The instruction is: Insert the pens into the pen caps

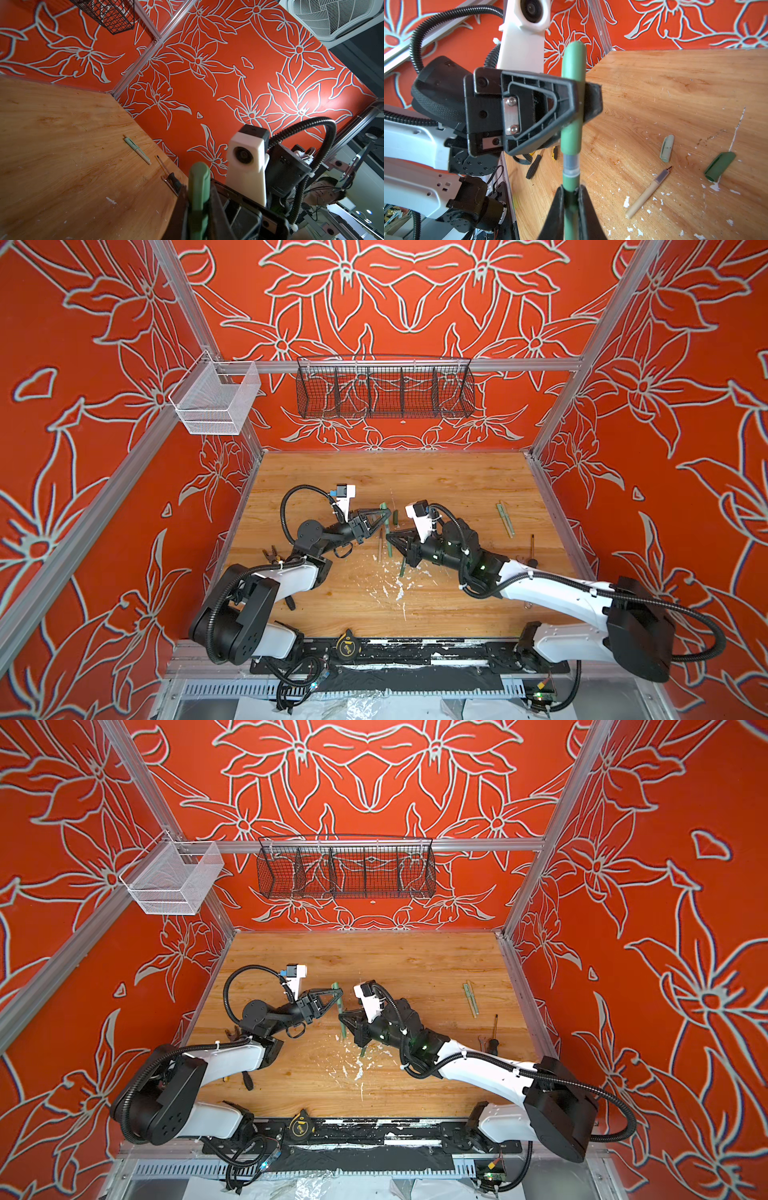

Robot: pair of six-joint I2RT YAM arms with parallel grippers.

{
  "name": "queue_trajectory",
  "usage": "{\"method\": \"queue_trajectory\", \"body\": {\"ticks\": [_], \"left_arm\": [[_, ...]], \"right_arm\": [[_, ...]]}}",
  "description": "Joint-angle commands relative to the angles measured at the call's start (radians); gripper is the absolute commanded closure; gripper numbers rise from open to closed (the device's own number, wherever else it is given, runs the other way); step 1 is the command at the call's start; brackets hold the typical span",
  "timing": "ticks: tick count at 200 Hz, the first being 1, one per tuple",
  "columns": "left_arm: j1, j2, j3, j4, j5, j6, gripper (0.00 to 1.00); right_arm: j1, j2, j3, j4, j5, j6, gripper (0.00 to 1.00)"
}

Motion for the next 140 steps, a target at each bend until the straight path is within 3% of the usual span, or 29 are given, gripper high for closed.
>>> {"method": "queue_trajectory", "body": {"ticks": [1,96,114,140], "left_arm": [[-0.071,-0.029,0.023,0.022,0.184,-0.029,0.99],[-0.097,-0.074,0.039,0.022,0.237,-0.065,0.93],[-0.097,-0.074,0.038,0.02,0.245,-0.066,0.79],[-0.096,-0.089,0.047,0.021,0.239,-0.066,0.39]], "right_arm": [[-0.019,-0.021,0.069,0.133,0.052,-0.043,0.98],[-0.03,-0.108,0.07,0.124,0.028,-0.118,0.98],[-0.034,-0.121,0.066,0.118,0.019,-0.127,0.98],[-0.036,-0.126,0.058,0.117,0.02,-0.124,0.99]]}}
